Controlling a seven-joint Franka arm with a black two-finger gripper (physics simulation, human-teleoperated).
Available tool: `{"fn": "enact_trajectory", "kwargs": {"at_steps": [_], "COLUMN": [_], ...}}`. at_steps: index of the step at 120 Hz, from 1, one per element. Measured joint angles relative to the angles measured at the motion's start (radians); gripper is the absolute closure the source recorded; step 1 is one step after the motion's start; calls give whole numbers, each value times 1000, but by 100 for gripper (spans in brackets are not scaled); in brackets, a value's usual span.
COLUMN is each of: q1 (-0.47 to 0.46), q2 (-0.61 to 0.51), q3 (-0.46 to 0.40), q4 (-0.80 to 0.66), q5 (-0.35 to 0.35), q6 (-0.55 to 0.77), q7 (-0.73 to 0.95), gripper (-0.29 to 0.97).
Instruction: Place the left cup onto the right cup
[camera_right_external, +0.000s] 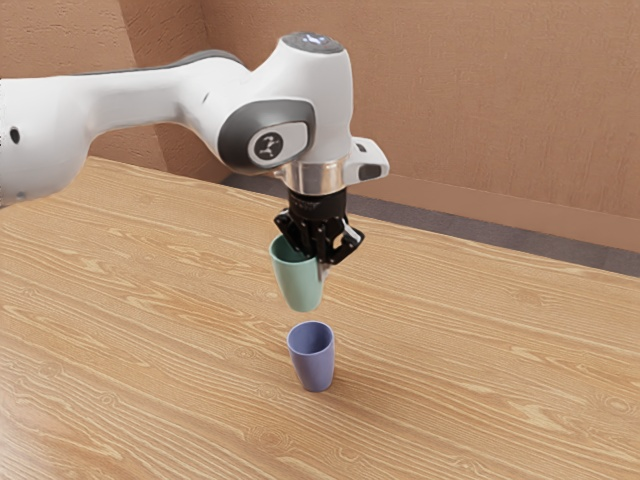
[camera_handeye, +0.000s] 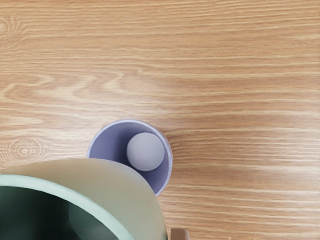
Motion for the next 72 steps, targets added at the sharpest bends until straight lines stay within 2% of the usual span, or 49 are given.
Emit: {"fn": "enact_trajectory", "kwargs": {"at_steps": [72], "q1": [0], "q2": [20], "q3": [4], "q4": [-26], "q5": [6], "q6": [26], "q7": [-2], "gripper": [78]}}
